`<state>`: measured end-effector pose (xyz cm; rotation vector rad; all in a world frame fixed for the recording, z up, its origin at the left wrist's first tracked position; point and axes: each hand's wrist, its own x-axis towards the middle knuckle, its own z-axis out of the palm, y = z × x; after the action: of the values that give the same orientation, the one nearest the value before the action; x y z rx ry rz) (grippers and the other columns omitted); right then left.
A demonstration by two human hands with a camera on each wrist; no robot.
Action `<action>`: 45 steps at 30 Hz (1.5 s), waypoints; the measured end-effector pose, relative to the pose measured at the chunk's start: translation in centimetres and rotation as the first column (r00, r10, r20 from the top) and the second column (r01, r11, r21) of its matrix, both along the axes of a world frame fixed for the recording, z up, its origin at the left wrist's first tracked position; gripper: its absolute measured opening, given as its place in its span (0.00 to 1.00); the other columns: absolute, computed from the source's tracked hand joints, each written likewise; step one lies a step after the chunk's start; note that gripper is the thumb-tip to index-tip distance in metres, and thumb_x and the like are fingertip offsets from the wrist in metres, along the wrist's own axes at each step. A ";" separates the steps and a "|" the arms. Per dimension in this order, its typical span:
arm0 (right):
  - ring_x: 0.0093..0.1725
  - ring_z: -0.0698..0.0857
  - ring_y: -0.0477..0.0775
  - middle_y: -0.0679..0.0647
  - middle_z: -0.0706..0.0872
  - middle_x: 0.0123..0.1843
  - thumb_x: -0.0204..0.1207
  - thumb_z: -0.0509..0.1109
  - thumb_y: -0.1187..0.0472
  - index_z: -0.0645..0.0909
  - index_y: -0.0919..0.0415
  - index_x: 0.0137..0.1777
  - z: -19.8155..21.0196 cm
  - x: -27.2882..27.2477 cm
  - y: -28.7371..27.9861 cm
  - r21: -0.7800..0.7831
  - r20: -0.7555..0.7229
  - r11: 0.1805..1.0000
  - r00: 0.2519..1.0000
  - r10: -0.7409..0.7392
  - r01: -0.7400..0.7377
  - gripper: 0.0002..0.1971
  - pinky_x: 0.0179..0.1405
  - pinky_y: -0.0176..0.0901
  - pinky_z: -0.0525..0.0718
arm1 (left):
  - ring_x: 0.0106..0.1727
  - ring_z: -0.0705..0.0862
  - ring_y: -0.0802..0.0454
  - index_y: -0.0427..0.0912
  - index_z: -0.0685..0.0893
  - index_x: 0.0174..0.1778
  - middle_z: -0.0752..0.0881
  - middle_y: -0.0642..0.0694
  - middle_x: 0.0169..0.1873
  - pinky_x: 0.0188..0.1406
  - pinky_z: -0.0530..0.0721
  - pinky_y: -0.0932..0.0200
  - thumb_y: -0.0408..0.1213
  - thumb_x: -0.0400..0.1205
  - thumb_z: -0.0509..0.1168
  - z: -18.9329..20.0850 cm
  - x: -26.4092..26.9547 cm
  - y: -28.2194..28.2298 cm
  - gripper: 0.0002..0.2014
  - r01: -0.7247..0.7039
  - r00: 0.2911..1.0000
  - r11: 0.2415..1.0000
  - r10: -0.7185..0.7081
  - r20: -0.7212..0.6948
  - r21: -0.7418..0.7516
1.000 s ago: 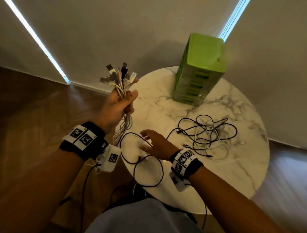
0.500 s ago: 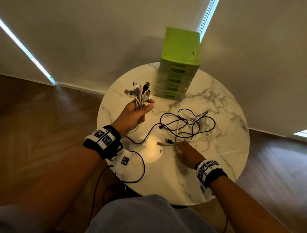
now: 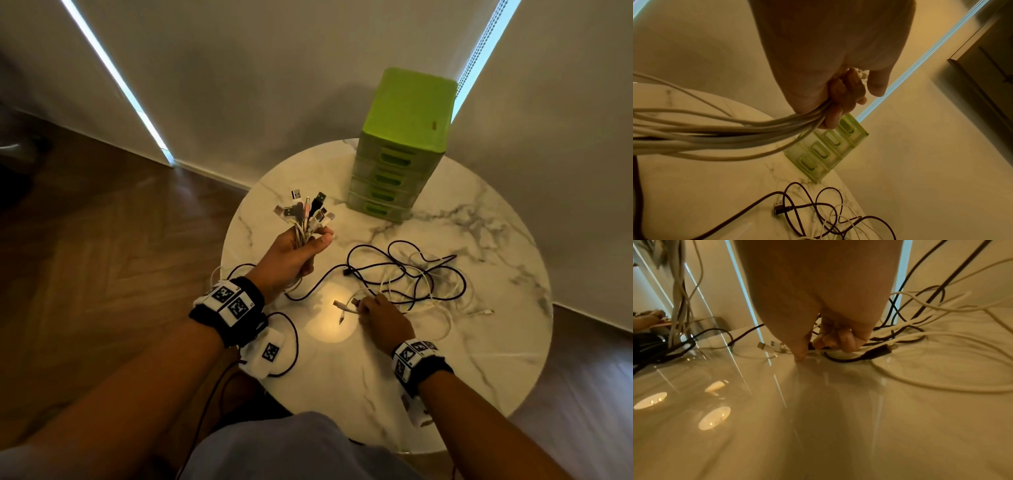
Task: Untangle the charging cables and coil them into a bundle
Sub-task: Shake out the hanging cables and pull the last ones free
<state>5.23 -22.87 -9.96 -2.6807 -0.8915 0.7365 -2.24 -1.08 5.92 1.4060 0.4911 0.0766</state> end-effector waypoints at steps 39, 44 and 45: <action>0.40 0.87 0.42 0.45 0.89 0.36 0.83 0.56 0.32 0.77 0.48 0.44 16.0 -0.7 6.5 0.558 -0.163 0.770 0.951 -0.263 0.308 0.22 0.58 0.57 0.83 | 0.30 0.72 0.57 0.47 0.75 0.41 0.72 0.51 0.30 0.36 0.74 0.59 0.55 0.90 0.55 2.3 4.1 -0.1 0.18 -0.052 0.984 0.974 0.087 0.153 -0.220; 0.44 0.79 0.35 0.36 0.83 0.35 0.87 0.42 0.36 0.76 0.42 0.42 12.9 0.0 3.6 0.266 -0.073 0.952 0.988 -0.137 0.151 0.24 0.72 0.65 0.64 | 0.35 0.79 0.55 0.51 0.74 0.39 0.76 0.56 0.29 0.36 0.76 0.58 0.56 0.91 0.52 3.7 5.4 3.4 0.18 -0.104 0.967 0.962 0.157 0.200 -0.253; 0.45 0.79 0.36 0.37 0.82 0.36 0.88 0.42 0.38 0.75 0.43 0.43 12.3 0.2 3.0 0.233 -0.061 0.963 0.990 -0.126 0.137 0.23 0.71 0.65 0.63 | 0.36 0.82 0.54 0.50 0.73 0.38 0.75 0.55 0.28 0.40 0.80 0.54 0.56 0.91 0.52 3.9 5.5 4.0 0.19 -0.094 0.965 0.960 0.153 0.215 -0.264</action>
<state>5.45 -19.83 2.30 -2.4742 -0.7309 0.6166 3.21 2.91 9.86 1.0988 0.3781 0.2700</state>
